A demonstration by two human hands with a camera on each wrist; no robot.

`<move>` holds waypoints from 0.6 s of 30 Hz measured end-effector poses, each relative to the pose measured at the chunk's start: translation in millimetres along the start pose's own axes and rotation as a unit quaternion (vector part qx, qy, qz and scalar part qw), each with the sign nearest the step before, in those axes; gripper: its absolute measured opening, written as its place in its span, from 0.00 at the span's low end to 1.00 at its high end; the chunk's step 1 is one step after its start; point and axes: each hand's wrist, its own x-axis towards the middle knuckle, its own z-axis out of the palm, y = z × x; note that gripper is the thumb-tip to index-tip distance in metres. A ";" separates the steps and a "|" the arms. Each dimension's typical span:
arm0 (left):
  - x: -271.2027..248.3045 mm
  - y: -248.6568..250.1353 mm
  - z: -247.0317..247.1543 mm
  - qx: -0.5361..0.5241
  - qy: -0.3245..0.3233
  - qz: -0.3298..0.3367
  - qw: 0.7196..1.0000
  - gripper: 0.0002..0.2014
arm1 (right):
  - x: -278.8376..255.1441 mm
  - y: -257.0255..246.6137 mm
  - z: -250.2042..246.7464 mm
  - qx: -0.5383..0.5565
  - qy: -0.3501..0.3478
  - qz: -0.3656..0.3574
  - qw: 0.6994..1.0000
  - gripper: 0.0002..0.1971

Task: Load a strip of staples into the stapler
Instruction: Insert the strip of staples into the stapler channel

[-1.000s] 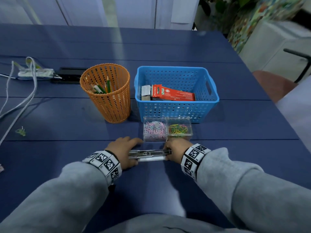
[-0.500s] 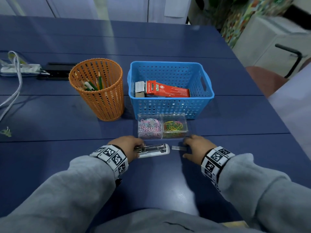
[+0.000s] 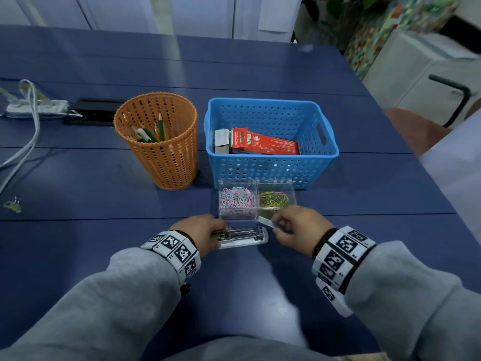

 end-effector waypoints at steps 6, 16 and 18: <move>0.7 -1.8 -0.6 -0.006 -0.004 0.017 1.000 0.19 | 18.5 -22.6 20.2 -0.072 -0.055 -0.095 0.991 0.10; 1.4 -3.6 0.6 0.003 -0.008 0.017 1.000 0.18 | 21.1 -20.1 23.5 -0.095 -0.063 -0.102 0.988 0.13; 0.6 -3.3 0.7 0.003 -0.006 0.016 1.000 0.18 | 20.1 -19.4 24.1 -0.090 -0.063 -0.106 0.988 0.13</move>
